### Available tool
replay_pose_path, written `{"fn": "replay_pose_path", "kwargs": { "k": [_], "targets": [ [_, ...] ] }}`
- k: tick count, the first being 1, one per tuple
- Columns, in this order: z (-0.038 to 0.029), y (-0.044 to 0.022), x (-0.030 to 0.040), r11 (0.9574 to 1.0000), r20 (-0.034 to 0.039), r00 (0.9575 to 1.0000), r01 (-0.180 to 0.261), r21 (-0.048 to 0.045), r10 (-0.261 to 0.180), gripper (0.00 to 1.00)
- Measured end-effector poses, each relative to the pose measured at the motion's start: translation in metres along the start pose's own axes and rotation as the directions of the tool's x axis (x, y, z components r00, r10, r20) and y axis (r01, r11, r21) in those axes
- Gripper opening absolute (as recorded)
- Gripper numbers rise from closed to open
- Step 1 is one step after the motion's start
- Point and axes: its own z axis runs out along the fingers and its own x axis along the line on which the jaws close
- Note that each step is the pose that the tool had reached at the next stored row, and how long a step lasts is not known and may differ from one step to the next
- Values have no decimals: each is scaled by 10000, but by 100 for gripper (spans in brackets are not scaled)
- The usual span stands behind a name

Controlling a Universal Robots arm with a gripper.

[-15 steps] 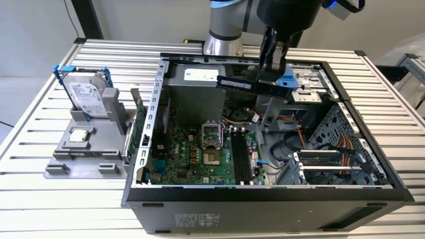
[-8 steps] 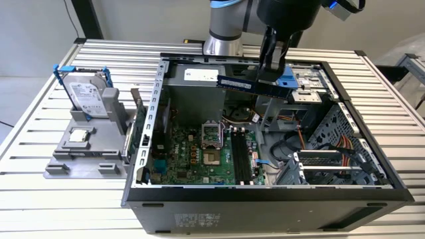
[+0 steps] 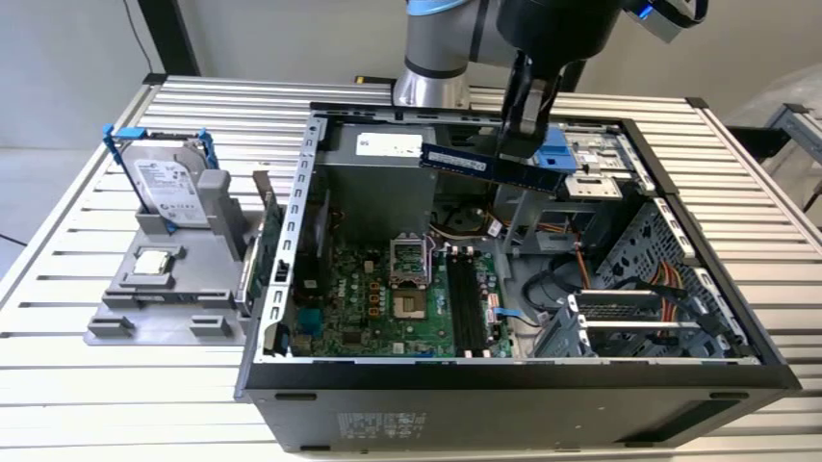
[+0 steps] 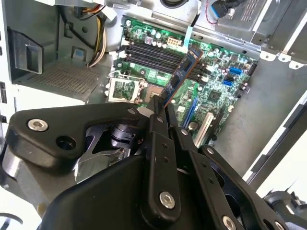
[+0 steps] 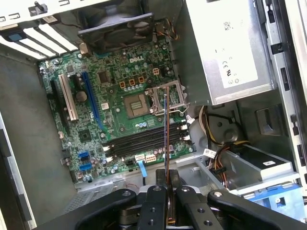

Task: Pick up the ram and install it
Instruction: 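Insert the ram into the slot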

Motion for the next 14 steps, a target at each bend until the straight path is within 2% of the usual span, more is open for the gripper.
{"fn": "replay_pose_path", "kwargs": {
  "k": [8,14],
  "targets": [
    [0,0,0,10000,1,10000,-80,3,80,0],
    [0,0,0,9972,9,9972,-749,24,749,0]
  ]
}}
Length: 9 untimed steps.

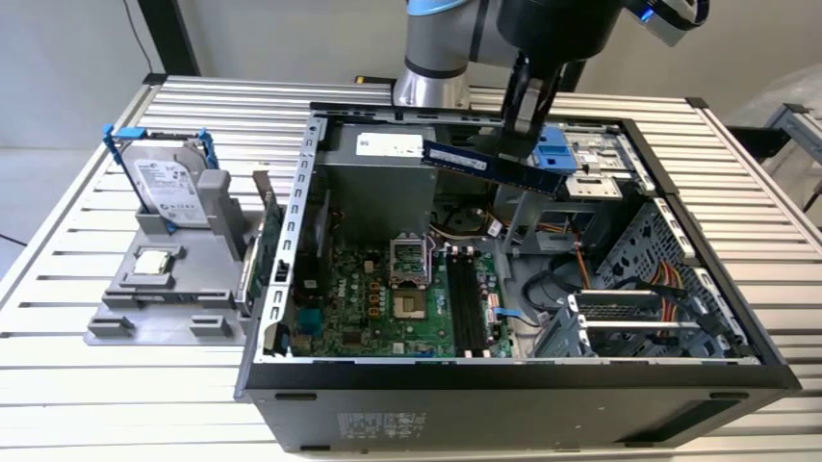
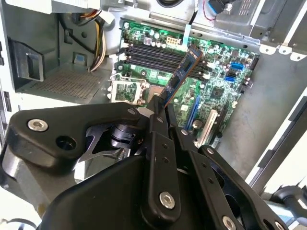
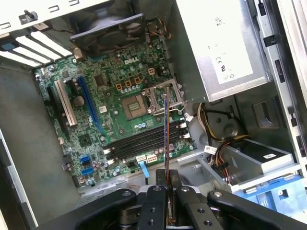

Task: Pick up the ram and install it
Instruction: 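Insert the ram into the slot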

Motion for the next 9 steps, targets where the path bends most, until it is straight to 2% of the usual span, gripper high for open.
{"fn": "replay_pose_path", "kwargs": {
  "k": [4,9],
  "targets": [
    [-1,0,0,9989,4,9989,-468,15,468,0],
    [0,0,0,9949,11,9949,-1007,31,1007,0]
  ]
}}
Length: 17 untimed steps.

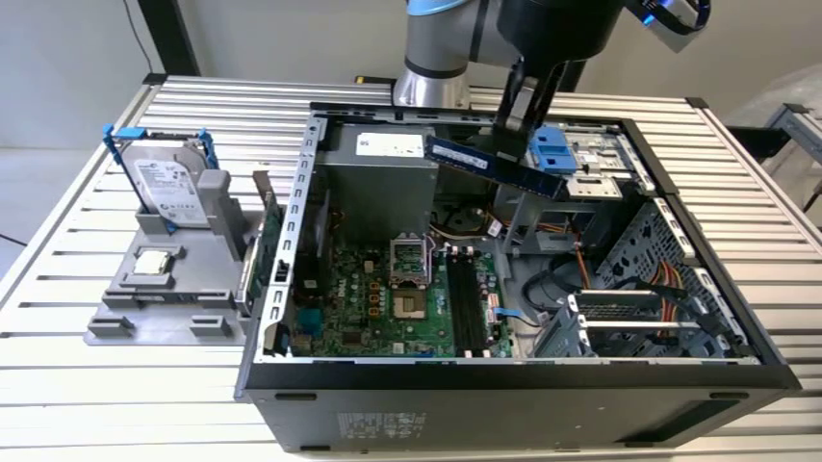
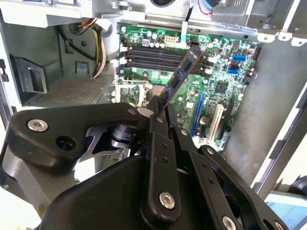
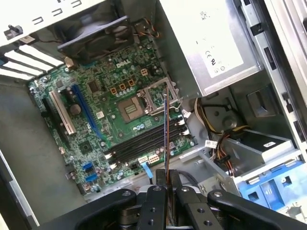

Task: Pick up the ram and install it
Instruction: 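Insert the ram into the slot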

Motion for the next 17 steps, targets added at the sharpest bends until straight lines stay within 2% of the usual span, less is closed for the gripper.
{"fn": "replay_pose_path", "kwargs": {
  "k": [9,17],
  "targets": [
    [1,-21,-10,9984,8,9984,-566,17,566,0],
    [0,-42,-2,9952,12,9952,-981,30,981,0]
  ]
}}
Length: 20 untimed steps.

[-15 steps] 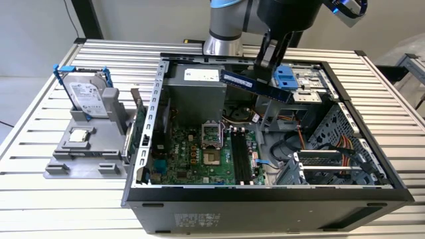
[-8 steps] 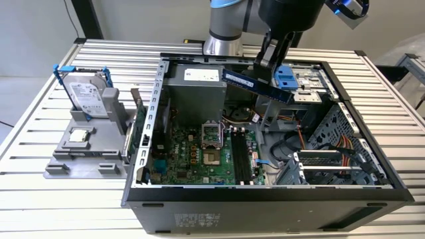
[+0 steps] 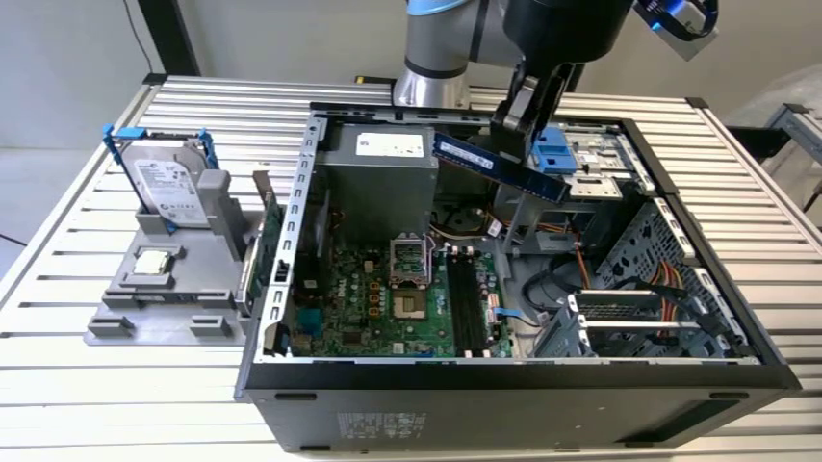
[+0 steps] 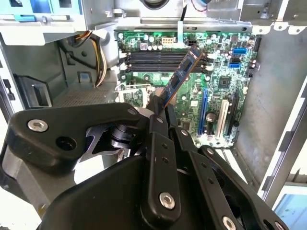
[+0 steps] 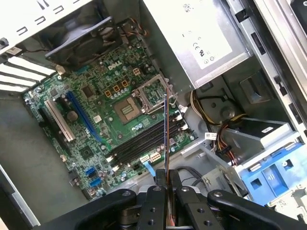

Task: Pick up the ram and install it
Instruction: 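Insert the ram into the slot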

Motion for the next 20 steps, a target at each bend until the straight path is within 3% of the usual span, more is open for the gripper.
{"fn": "replay_pose_path", "kwargs": {
  "k": [12,20],
  "targets": [
    [-1,-47,40,9986,6,9986,-524,16,524,0],
    [-2,-70,73,9948,13,9948,-1019,32,1019,0]
  ]
}}
